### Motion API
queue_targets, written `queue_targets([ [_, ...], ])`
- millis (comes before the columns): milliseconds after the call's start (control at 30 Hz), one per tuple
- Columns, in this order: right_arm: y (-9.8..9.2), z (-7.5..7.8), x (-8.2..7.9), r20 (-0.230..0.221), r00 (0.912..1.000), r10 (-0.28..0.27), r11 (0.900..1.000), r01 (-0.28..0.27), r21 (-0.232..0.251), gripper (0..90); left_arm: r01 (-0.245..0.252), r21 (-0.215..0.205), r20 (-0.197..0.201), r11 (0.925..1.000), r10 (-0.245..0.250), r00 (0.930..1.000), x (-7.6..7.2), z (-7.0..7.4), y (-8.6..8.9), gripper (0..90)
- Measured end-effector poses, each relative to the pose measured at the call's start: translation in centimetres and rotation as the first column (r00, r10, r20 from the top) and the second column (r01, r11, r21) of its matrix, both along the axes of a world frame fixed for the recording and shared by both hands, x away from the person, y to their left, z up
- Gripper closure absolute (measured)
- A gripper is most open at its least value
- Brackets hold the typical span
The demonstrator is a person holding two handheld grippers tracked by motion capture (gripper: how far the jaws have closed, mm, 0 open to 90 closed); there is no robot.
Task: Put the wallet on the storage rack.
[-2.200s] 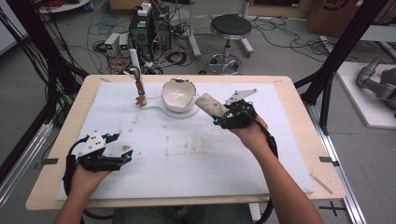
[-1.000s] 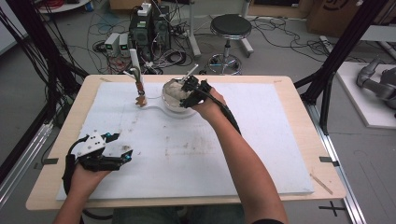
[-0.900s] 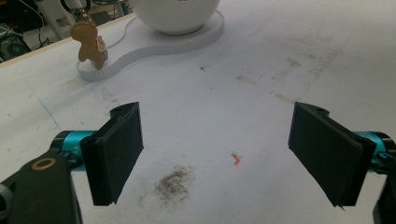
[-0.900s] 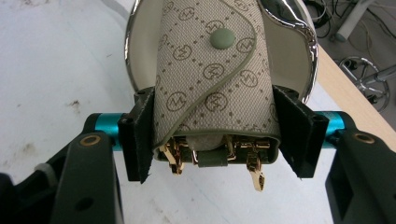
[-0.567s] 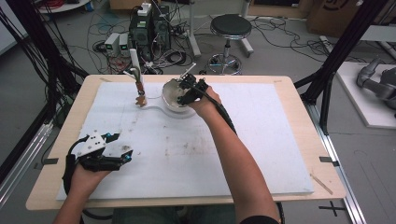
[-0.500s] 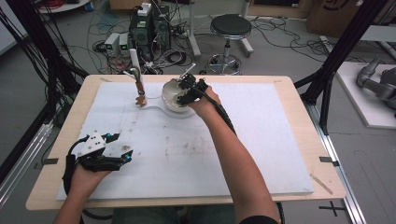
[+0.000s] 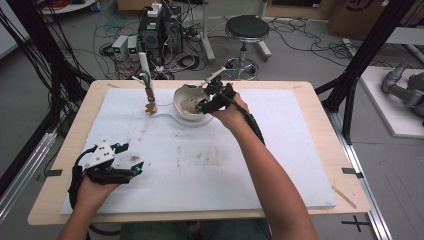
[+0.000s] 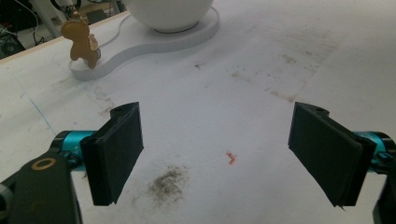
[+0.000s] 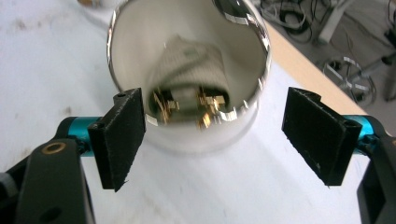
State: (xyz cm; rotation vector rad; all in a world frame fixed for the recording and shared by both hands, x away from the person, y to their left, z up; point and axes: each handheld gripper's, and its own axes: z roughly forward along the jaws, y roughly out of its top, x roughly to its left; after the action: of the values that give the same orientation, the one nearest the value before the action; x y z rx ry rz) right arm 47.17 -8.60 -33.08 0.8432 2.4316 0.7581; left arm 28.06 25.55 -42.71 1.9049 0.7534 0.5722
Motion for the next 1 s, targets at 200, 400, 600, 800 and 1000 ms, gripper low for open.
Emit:
queue_targets([
  [200,-2.5,0.9,-2.4,0.039,0.9992,0.009,0.999,-0.010,0.046,21.9,0.002,0.008,-0.004,1.0000,-0.002,1.0000,0.0,-0.1,-0.2,17.8],
  [400,-5.6,0.7,-4.9,0.036,0.9992,-0.015,0.993,0.011,0.119,21.9,0.007,0.005,-0.006,1.0000,-0.007,1.0000,0.2,-0.1,-0.5,17.8],
  [600,-8.7,0.1,-7.3,0.057,0.9983,-0.011,0.987,0.001,0.162,21.9,0.021,0.007,-0.014,0.9998,-0.021,0.9997,0.5,-0.3,-1.4,17.8],
  [800,-11.4,-0.3,-8.8,0.076,0.9967,-0.027,0.980,0.011,0.198,22.0,0.038,0.007,-0.016,0.9992,-0.038,0.9991,1.0,-0.3,-2.1,17.8],
  [1000,-14.4,-1.5,-10.8,0.092,0.9943,-0.052,0.969,0.028,0.246,21.9,0.048,-0.015,-0.022,0.9987,-0.048,0.9986,1.7,-0.3,-2.6,17.8],
])
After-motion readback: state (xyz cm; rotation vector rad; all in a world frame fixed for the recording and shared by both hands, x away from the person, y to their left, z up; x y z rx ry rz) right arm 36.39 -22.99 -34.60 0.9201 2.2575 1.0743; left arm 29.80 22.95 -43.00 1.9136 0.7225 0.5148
